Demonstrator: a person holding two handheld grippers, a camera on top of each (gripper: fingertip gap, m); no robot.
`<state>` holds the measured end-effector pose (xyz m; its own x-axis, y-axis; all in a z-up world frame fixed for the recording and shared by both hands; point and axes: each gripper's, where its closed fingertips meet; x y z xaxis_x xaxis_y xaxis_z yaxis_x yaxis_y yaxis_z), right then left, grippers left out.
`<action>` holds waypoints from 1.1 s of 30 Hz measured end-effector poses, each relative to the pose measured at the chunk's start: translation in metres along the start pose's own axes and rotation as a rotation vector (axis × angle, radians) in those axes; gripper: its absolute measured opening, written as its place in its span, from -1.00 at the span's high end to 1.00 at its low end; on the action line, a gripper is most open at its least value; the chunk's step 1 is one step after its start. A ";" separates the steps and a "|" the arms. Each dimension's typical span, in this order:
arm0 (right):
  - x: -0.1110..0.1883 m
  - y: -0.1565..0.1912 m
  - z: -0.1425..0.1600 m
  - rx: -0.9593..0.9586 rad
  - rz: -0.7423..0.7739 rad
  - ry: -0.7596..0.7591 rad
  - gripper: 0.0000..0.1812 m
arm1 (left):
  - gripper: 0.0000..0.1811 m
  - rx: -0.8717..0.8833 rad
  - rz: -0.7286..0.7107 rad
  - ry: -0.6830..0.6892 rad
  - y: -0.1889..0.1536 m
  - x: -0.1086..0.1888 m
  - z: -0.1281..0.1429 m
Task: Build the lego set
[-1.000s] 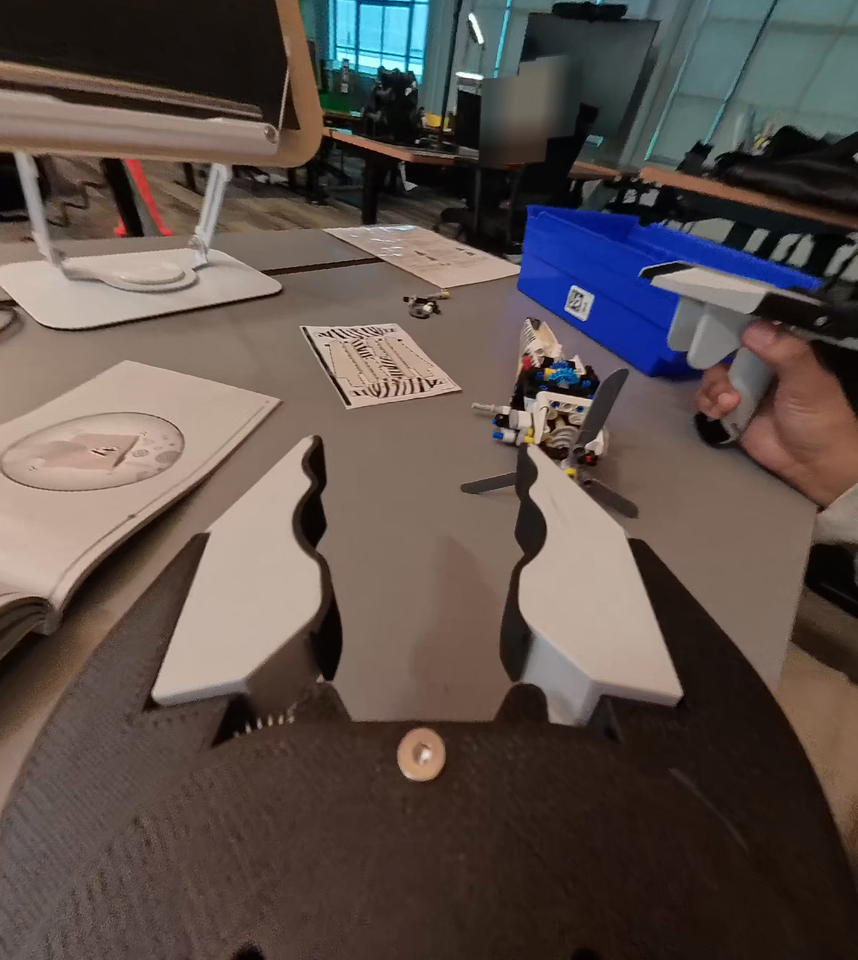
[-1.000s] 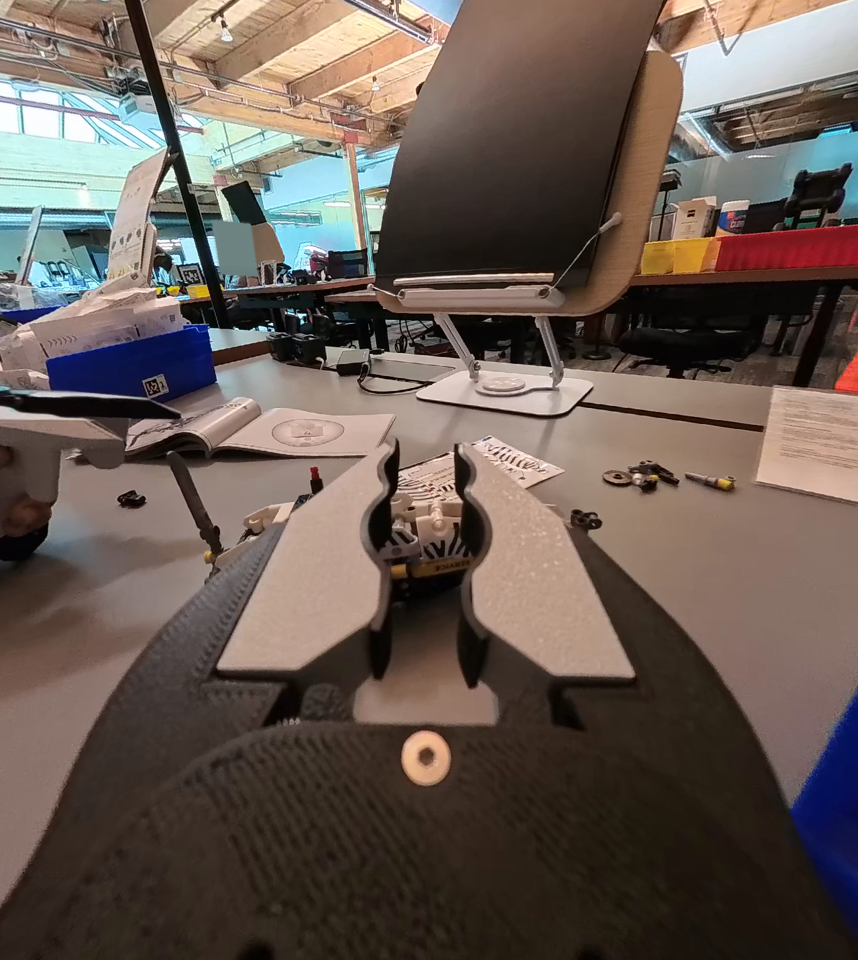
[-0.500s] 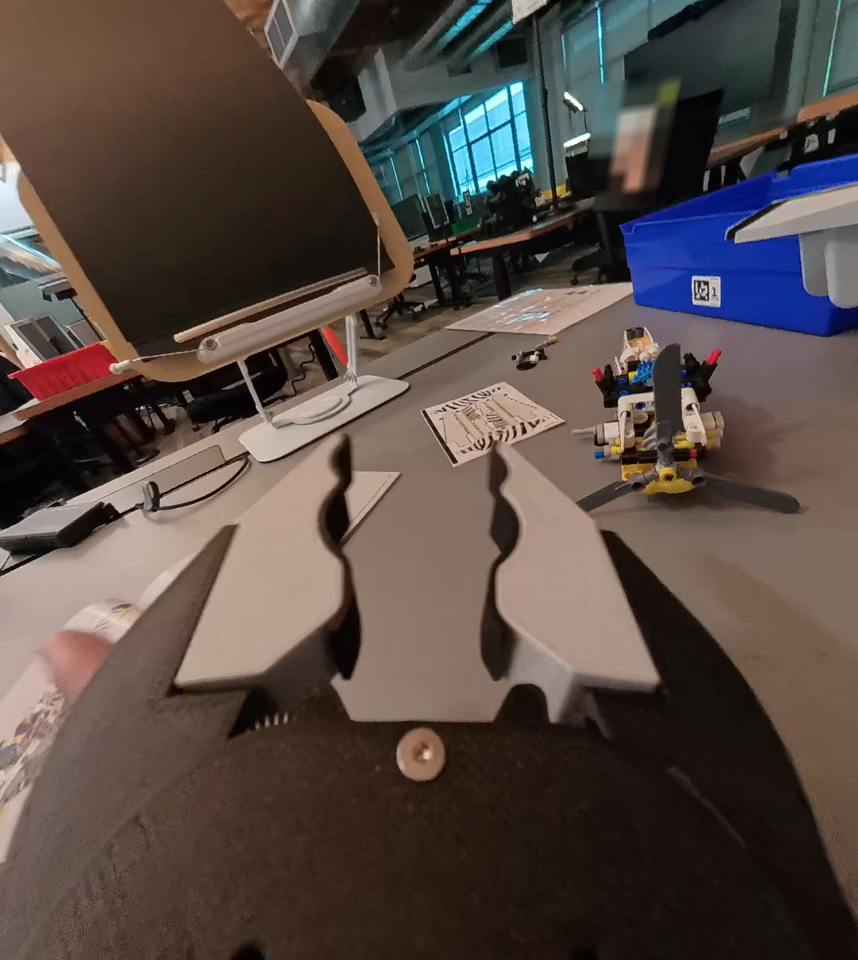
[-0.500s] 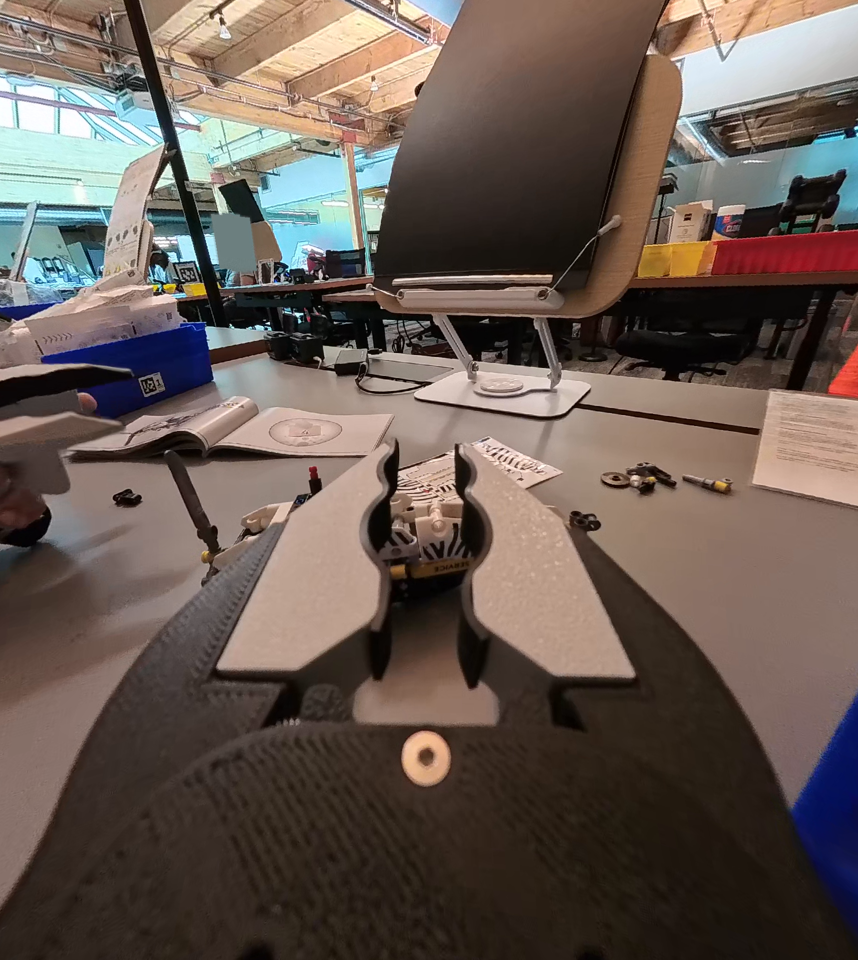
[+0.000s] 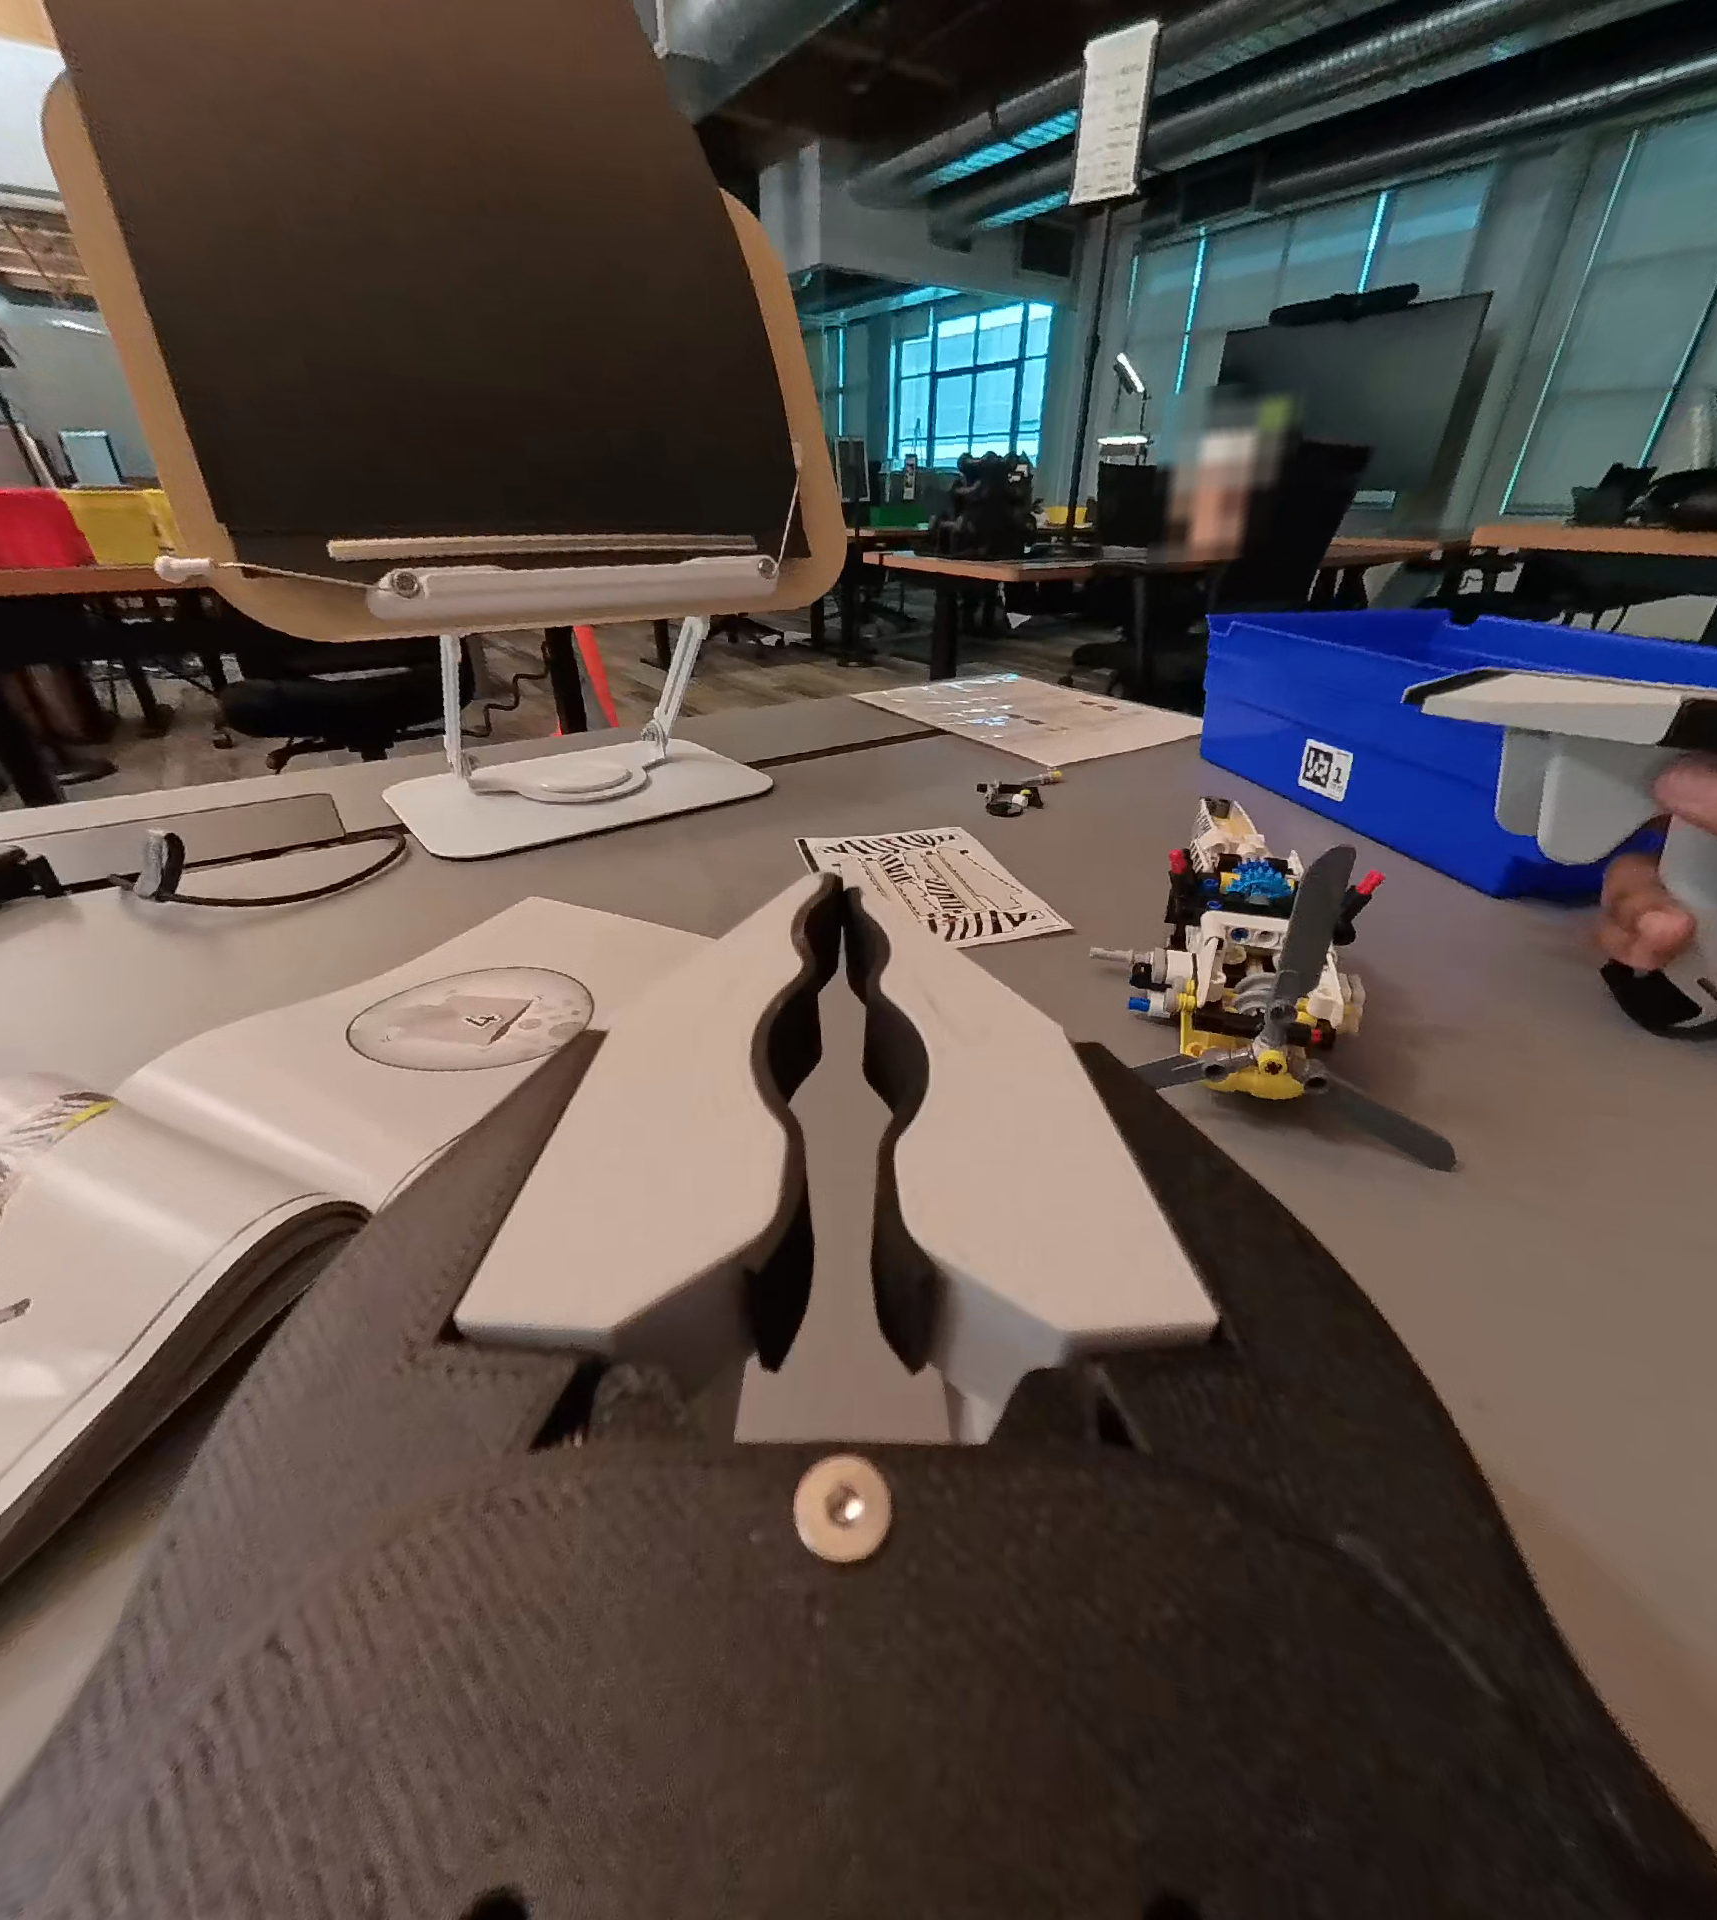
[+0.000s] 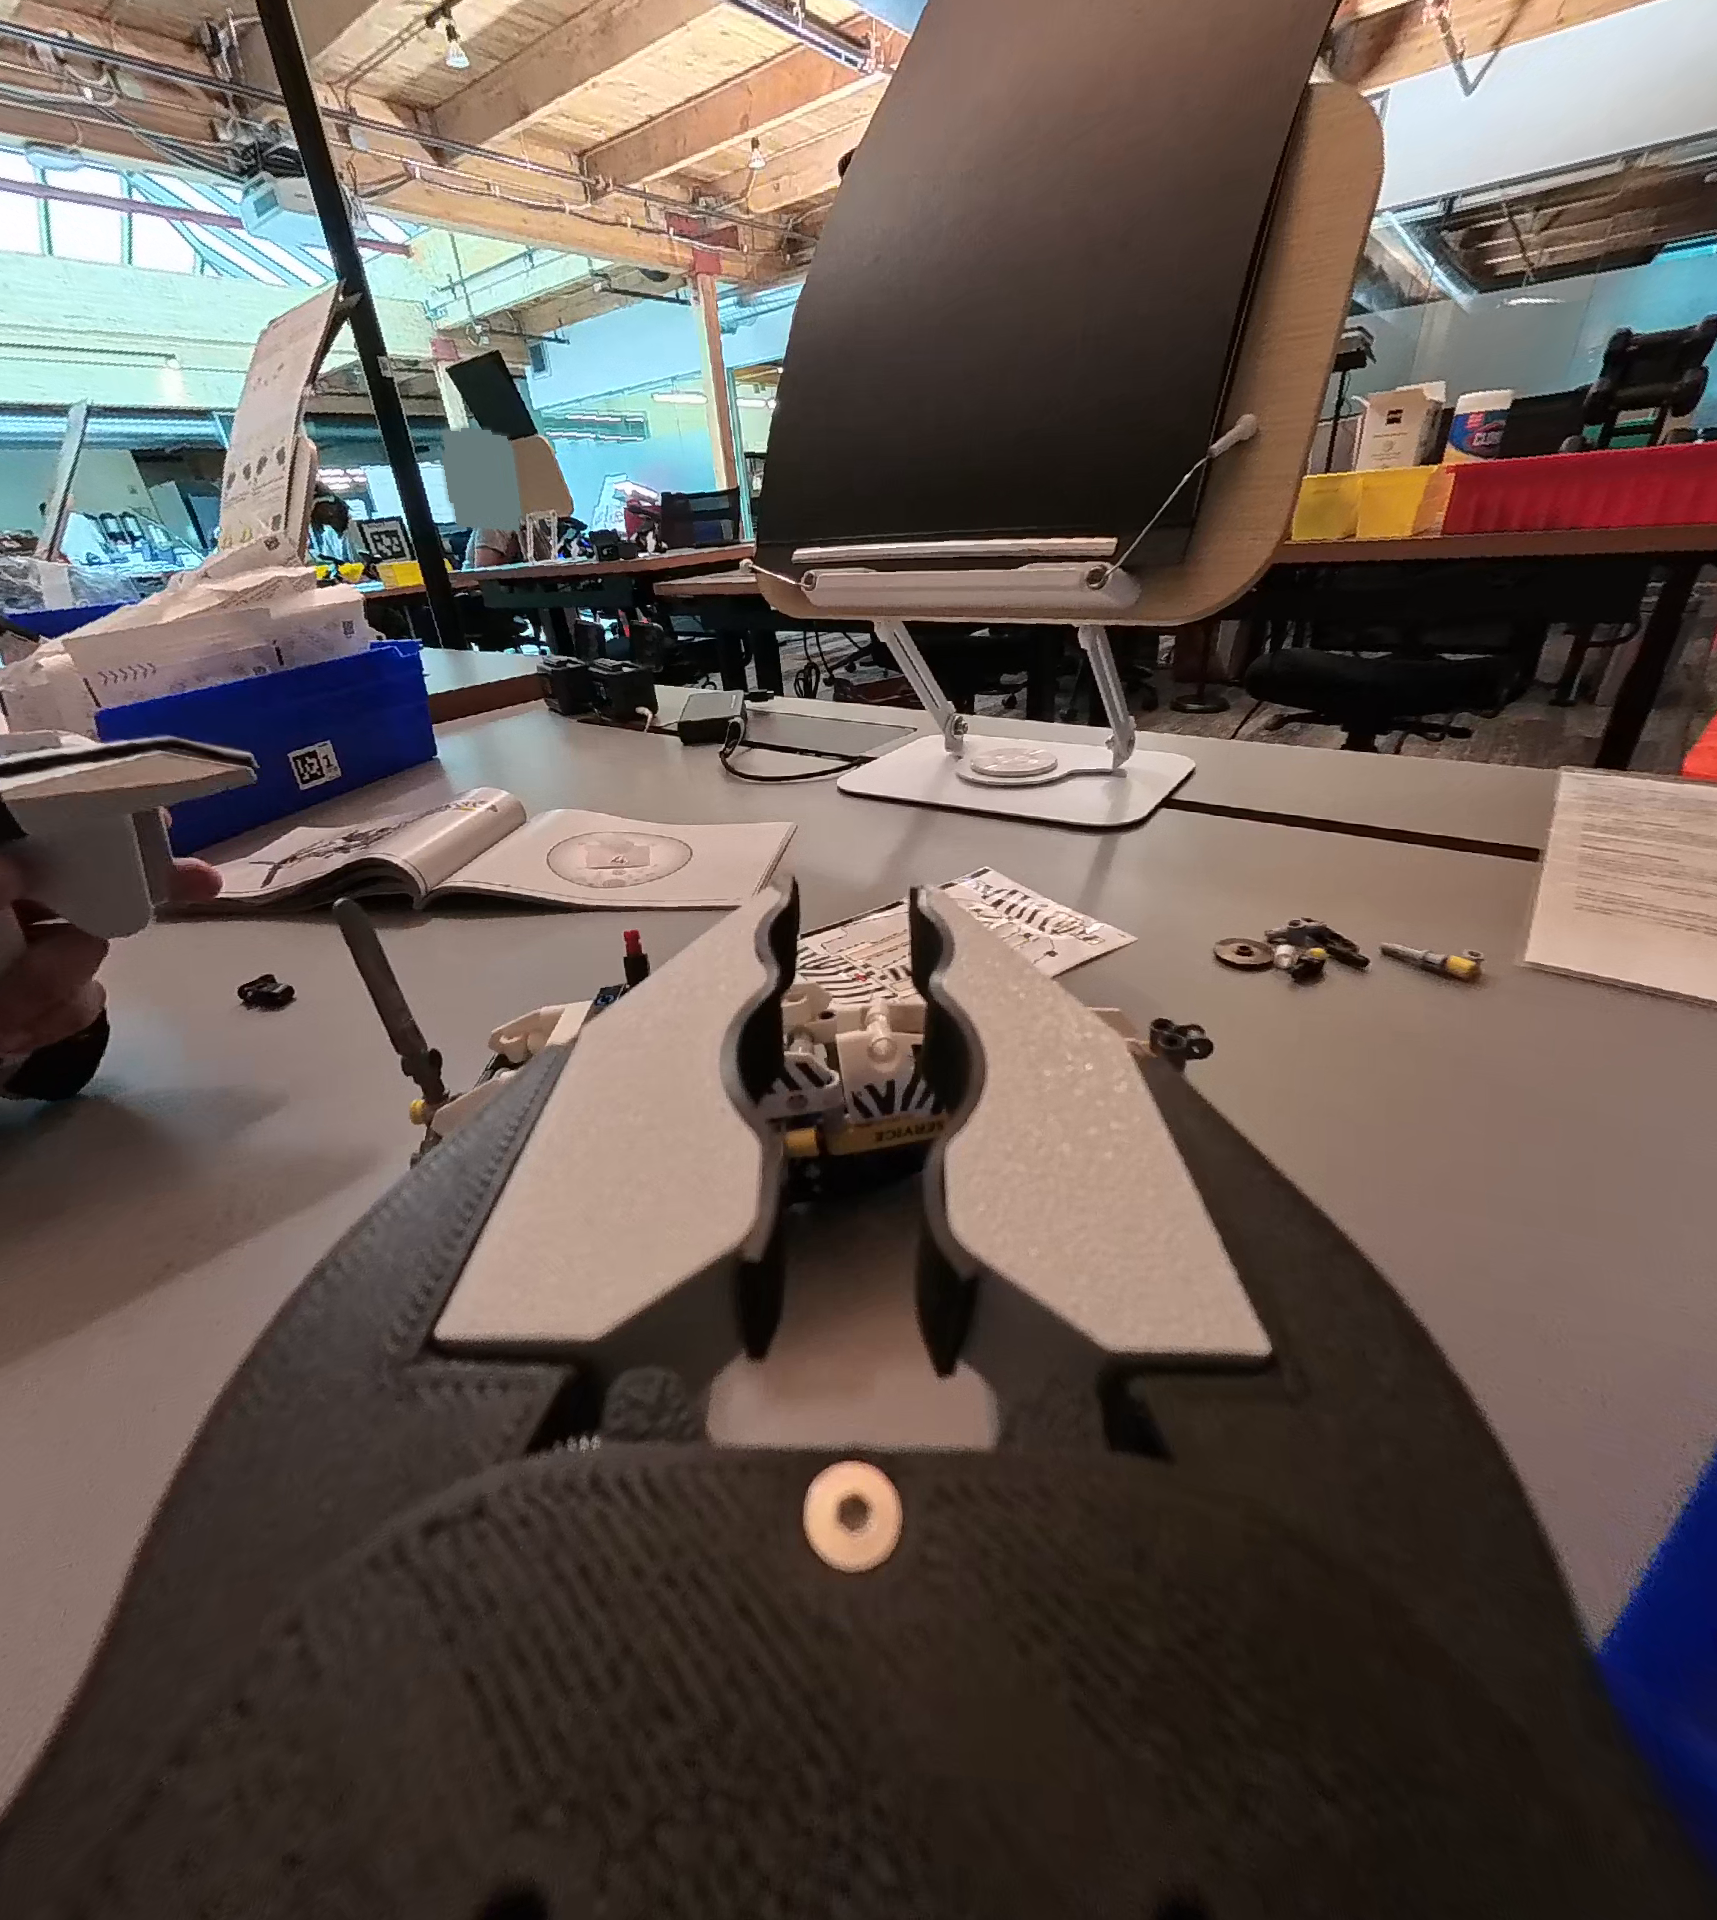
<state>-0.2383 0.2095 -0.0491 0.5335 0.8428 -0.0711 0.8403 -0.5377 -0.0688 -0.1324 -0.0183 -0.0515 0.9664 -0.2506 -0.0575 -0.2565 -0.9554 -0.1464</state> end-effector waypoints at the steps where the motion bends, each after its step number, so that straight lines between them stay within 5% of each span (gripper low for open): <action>1: -0.001 0.000 0.000 0.002 -0.002 0.004 0.79 | 1.00 -0.014 0.002 0.004 -0.002 0.000 0.001; 12: -0.003 0.003 0.003 0.033 0.005 0.027 0.80 | 1.00 -0.201 0.081 -0.012 -0.031 -0.002 0.005; 18: -0.002 0.001 0.002 0.019 0.007 0.018 0.81 | 1.00 0.077 0.098 -0.105 -0.009 0.004 -0.011; 24: -0.002 0.001 0.002 0.018 0.006 0.015 0.81 | 1.00 0.276 0.190 -0.057 -0.005 0.001 -0.007; 33: -0.002 0.002 0.002 0.021 0.004 0.018 0.81 | 0.95 0.004 0.174 -0.107 -0.028 0.005 -0.010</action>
<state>-0.2383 0.2066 -0.0515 0.5385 0.8409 -0.0538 0.8362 -0.5411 -0.0894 -0.1202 0.0059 -0.0379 0.9001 -0.3933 -0.1873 -0.4195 -0.8985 -0.1295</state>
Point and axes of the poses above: each gripper's, where its closed fingertips meet, x back along the fingers, z out of its underside, y = z × x across the jaws, and after that the axes turned 8 degrees about x, right-handed
